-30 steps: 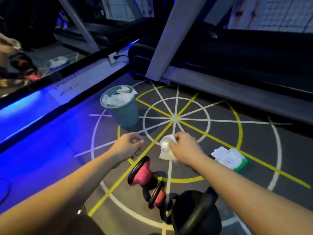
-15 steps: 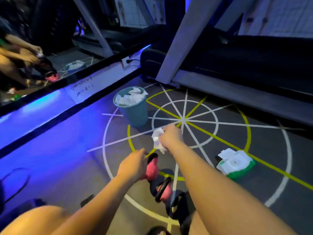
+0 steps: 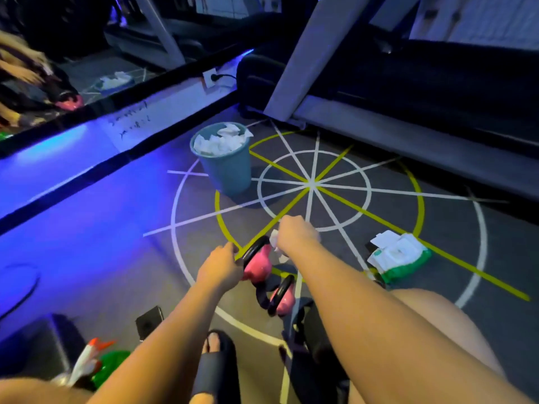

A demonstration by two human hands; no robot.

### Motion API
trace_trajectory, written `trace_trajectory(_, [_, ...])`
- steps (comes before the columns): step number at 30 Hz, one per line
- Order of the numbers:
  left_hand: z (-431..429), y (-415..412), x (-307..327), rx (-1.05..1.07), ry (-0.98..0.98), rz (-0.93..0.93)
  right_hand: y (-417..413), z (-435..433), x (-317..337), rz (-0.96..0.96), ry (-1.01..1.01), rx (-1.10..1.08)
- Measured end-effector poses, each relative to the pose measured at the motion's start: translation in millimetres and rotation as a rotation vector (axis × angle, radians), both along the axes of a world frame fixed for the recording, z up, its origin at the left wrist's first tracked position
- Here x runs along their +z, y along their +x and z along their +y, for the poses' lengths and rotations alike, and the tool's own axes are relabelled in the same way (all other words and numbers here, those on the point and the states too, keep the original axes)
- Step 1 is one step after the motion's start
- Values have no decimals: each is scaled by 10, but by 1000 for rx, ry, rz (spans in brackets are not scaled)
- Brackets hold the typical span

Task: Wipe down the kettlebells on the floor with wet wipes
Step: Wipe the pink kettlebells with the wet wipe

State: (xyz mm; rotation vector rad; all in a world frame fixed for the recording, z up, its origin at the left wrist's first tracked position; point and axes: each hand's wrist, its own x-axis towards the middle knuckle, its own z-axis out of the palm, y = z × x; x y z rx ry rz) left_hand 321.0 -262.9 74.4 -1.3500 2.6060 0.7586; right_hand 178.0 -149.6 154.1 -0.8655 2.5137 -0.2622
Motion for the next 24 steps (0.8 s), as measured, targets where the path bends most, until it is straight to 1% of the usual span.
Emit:
trace_trajectory(2, [-82,-10,-111,32,13,19,-70,-12,-96,-18,30,0])
trace_trajectory(5, [-263,-130,-241,68,50,-3,-278,-3,-239,-66,49,-30])
trace_trajectory(10, [-387,-526,-518,0,174,-54,-585,-53,-535,-101,123,-24])
trace_trajectory(12, [-395,-639,-649,3,211,-55,-636,-130,-671,-138,149,-36])
trace_trajectory(15, [-374,-721,-866,77,270,-48,-592,-351,-988,-226,93,-94])
trace_trajectory(17, [-301,-725,-935,167,232,-45,-509,-457,-1220,-268,-37,-214])
trace_trajectory(18, [-284,-734,-969,214,195,-53,-482,-511,-1346,-283,-135,-305])
trace_trajectory(21, [-282,-752,-1031,229,111,-55,-468,-583,-1691,-345,-396,-657])
trace_trajectory(23, [-346,-738,-1068,230,95,-32,-461,-640,-1881,-487,-498,-853])
trace_trajectory(24, [-394,-732,-1104,232,94,-27,-447,-686,-1968,-571,-507,-893])
